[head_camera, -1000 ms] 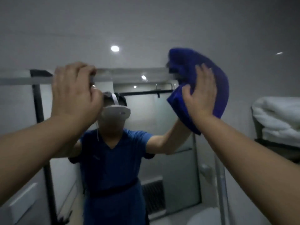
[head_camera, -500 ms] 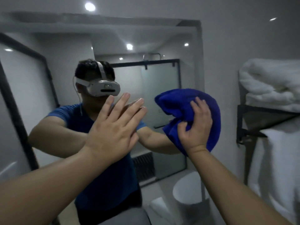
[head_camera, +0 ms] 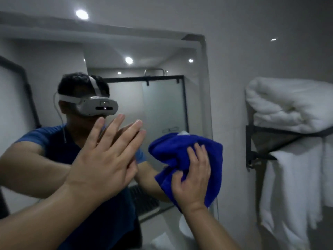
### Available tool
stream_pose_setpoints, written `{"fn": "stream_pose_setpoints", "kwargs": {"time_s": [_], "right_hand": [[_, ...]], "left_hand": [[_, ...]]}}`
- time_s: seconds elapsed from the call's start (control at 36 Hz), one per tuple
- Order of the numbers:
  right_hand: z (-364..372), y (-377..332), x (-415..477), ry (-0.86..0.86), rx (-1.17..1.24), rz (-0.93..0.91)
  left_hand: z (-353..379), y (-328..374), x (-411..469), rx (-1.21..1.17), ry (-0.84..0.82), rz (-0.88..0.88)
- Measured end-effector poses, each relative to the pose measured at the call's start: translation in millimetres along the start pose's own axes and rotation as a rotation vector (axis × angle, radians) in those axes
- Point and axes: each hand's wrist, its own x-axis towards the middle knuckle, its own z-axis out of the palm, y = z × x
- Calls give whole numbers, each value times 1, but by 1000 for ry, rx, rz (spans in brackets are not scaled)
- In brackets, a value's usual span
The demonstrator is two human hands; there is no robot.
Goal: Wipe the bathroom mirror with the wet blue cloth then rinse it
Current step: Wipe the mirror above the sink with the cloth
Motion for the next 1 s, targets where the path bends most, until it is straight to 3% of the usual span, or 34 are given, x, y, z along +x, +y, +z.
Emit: {"fn": "stream_pose_setpoints", "kwargs": {"time_s": [0.25, 0.42, 0.47, 0.53, 0.56, 0.69, 0.83, 1.0], "right_hand": [[-22, 53, -139, 105, -6, 1020], [-21, 89, -209, 309, 162, 1621], [-13, 97, -208, 198, 138, 1719], [-12, 78, -177, 134, 29, 1663], [-16, 55, -152, 124, 39, 1548], [-5, -31, -40, 74, 64, 716], [16, -100, 52, -48, 117, 68], [6, -83, 29, -156, 62, -146]], "left_hand": [[-4, 2, -3, 25, -51, -5], [-5, 4, -2, 19, -40, -16], [-6, 4, -2, 31, -58, -14], [-7, 4, -1, 33, -74, -9], [-8, 4, -1, 28, -81, -4], [-10, 3, -2, 5, -100, -2], [-9, 1, -2, 7, -97, 0], [-13, 0, -2, -45, -142, -9]]}}
